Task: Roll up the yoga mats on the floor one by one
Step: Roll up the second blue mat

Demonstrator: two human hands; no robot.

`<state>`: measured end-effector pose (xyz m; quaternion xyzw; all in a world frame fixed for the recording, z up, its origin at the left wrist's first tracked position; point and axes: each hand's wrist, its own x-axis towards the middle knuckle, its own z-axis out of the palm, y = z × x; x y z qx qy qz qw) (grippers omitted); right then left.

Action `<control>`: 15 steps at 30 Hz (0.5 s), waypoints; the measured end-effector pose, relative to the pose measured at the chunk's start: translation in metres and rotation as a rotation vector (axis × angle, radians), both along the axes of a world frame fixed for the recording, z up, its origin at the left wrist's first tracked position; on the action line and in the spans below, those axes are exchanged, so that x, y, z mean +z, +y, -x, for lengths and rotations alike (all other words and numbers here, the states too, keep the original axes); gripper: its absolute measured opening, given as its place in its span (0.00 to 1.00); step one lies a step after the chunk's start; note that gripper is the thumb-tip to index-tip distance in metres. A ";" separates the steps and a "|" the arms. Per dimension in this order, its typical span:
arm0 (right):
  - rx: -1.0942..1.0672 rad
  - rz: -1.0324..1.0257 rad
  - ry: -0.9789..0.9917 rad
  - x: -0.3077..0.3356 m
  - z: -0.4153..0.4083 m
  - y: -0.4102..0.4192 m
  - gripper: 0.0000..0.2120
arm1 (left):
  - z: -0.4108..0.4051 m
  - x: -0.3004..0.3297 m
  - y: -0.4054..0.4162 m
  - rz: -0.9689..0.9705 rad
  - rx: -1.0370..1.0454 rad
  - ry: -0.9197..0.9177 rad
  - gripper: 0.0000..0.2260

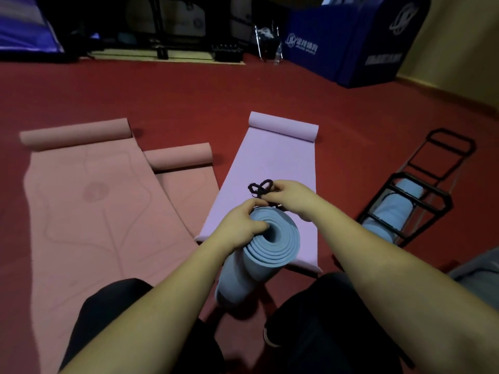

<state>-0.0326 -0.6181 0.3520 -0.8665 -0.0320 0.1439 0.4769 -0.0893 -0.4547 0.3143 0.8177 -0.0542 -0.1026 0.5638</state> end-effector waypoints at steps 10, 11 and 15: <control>-0.090 -0.203 0.029 -0.003 0.006 -0.013 0.01 | -0.009 -0.003 0.007 0.042 0.129 -0.032 0.23; -0.085 -0.200 0.020 -0.003 0.007 -0.015 0.02 | -0.010 -0.003 0.010 0.051 0.151 -0.022 0.23; -0.041 -0.105 -0.045 -0.005 0.013 -0.018 0.02 | -0.016 -0.004 0.020 0.074 0.120 -0.022 0.35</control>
